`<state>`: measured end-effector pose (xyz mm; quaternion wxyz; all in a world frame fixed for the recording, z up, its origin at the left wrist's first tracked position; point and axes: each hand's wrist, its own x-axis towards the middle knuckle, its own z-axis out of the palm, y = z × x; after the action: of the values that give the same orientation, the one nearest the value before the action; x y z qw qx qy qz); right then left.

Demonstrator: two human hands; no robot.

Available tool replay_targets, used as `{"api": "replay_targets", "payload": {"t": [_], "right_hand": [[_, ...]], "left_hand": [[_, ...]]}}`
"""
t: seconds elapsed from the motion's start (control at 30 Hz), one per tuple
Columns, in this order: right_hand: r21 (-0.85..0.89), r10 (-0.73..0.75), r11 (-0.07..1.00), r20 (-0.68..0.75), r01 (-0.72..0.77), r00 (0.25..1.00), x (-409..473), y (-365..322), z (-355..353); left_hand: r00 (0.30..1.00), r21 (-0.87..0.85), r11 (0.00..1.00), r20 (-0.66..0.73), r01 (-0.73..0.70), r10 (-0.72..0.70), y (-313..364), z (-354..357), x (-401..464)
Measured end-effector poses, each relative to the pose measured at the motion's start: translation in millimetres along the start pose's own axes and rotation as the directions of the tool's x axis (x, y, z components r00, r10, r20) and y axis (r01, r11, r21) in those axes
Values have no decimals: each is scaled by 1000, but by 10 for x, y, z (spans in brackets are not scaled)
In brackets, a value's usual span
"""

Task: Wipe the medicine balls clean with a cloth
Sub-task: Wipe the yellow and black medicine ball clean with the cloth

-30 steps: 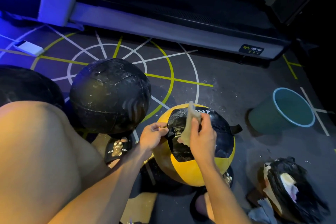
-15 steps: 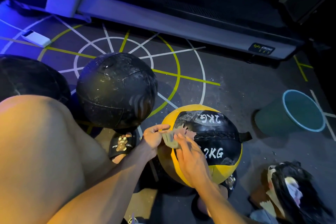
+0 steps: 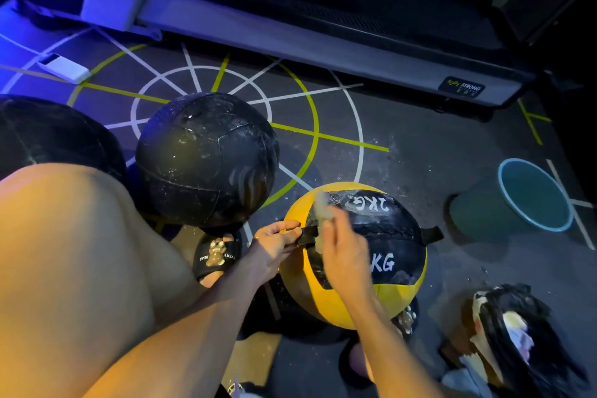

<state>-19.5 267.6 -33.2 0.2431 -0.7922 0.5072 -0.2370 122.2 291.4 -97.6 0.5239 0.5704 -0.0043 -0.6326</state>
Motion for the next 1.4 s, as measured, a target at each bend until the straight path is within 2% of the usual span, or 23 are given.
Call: {"api": "replay_targets", "payload": {"t": [0.07, 0.13, 0.23, 0.4, 0.53, 0.63, 0.7, 0.73, 0.8, 0.87, 0.93, 1.03, 1.13, 1.2, 1.27, 1.33, 1.4], "right_hand": [[-168, -148, 971, 123, 168, 981, -141, 104, 221], [-257, -228, 930, 158, 263, 961, -271, 185, 281], [-293, -276, 900, 188, 322, 943, -355, 257, 160], [-293, -265, 892, 277, 344, 924, -578, 428, 18], [-261, -118, 953, 142, 152, 983, -516, 319, -98], [-143, -4, 990, -8, 3, 1000, -244, 154, -270], [-159, -59, 987, -141, 36, 988, -64, 67, -359], [-178, -105, 981, -132, 81, 986, 1, 14, -367], [-243, -171, 952, 80, 186, 982, 41, 17, -236], [-309, -224, 897, 302, 317, 927, -53, 142, -55], [-320, -333, 840, 334, 439, 882, -203, 311, 68], [-326, -415, 783, 360, 529, 836, -378, 439, 74], [-293, -408, 773, 450, 563, 794, -489, 405, -38], [-260, -412, 816, 365, 516, 835, -409, 346, -146], [-241, -386, 867, 228, 436, 894, -294, 284, -199], [-260, -373, 884, 109, 388, 922, -188, 229, -173], [-305, -366, 867, 147, 394, 919, -186, 213, -30]], "left_hand": [[999, 11, 999, -7, -53, 53, 10, 6, -12], [995, 77, 993, -39, -92, 96, -3, 14, -21], [992, 111, 993, -115, -34, 47, -83, -19, 8], [998, 48, 998, -50, 36, -34, -72, -93, 42], [998, 52, 997, -17, 63, -62, -96, -93, 40], [998, 18, 999, -26, 50, -49, -127, -112, 37], [999, 14, 999, -21, 49, -48, -128, -116, 23], [999, 10, 999, -18, 48, -48, -125, -112, 24], [999, 6, 999, -23, 45, -45, -111, -98, 22], [998, 10, 999, -35, 44, -43, -114, -90, 37], [998, 42, 999, -52, 34, -32, -135, -98, 49], [998, 69, 997, -70, 14, -9, -173, -128, 50], [998, 63, 998, -49, 31, -27, -163, -126, 32], [999, 52, 998, -32, 40, -38, -163, -119, 33], [999, 37, 998, -29, 41, -40, -174, -124, 30], [999, 33, 999, -28, 43, -42, -174, -118, 31], [999, 30, 999, -24, 37, -36, -173, -120, 25]]}}
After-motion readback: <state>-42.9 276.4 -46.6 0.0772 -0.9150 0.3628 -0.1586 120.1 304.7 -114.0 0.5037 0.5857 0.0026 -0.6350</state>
